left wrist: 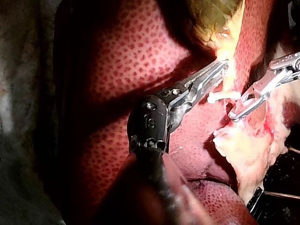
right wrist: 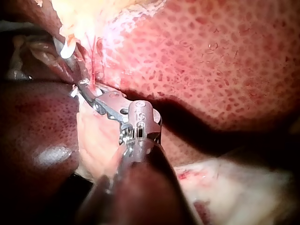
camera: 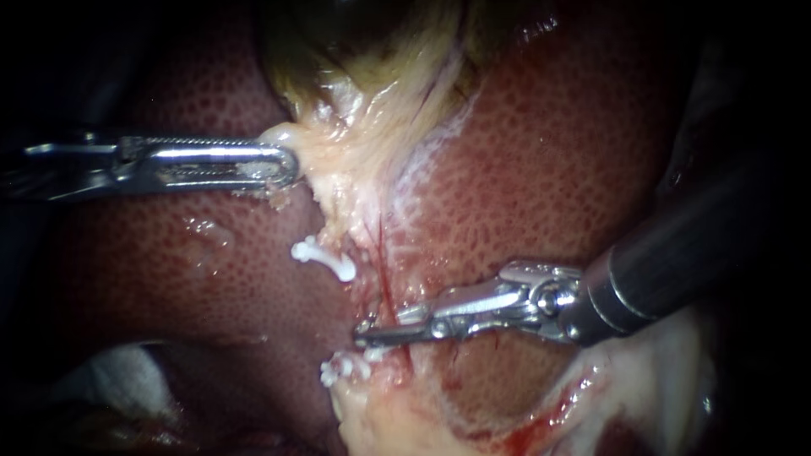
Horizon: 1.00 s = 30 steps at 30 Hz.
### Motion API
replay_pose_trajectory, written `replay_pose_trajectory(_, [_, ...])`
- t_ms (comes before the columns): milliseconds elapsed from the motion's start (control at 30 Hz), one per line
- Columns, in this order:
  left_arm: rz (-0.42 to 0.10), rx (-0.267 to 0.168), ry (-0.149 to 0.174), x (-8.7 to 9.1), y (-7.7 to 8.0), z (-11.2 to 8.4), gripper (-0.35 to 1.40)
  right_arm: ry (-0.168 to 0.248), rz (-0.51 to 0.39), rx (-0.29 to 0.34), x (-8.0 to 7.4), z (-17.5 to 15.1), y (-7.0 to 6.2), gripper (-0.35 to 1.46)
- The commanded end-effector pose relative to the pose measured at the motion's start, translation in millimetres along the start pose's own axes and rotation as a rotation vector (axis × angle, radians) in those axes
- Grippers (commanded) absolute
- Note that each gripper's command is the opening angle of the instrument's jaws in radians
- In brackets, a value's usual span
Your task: Going back second clip right tube
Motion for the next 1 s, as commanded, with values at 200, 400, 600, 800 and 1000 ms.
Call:
replay_pose_trajectory(200, [0.002,0.001,-0.001,0.0,-0.2,0.0,-0.35,0.045,-0.158,-0.014,0.7,0.0,1.4,0.44])
replay_pose_trajectory(400, [0.001,0.001,-0.001,0.0,-0.2,-0.1,-0.35,0.058,-0.205,-0.050,1.1,-1.2,2.0,0.49])
replay_pose_trajectory(600, [0.002,0.000,-0.001,0.0,-0.2,-0.1,-0.35,0.063,-0.230,-0.063,2.4,-3.9,1.2,0.49])
replay_pose_trajectory(800, [0.002,0.000,-0.001,-0.1,-0.2,-0.3,-0.35,0.053,-0.280,-0.049,3.3,-8.9,-0.6,0.49])
replay_pose_trajectory(1000, [0.002,0.000,-0.001,-0.1,-0.3,-0.3,-0.35,0.050,-0.351,-0.057,5.1,-13.7,-3.2,0.49])
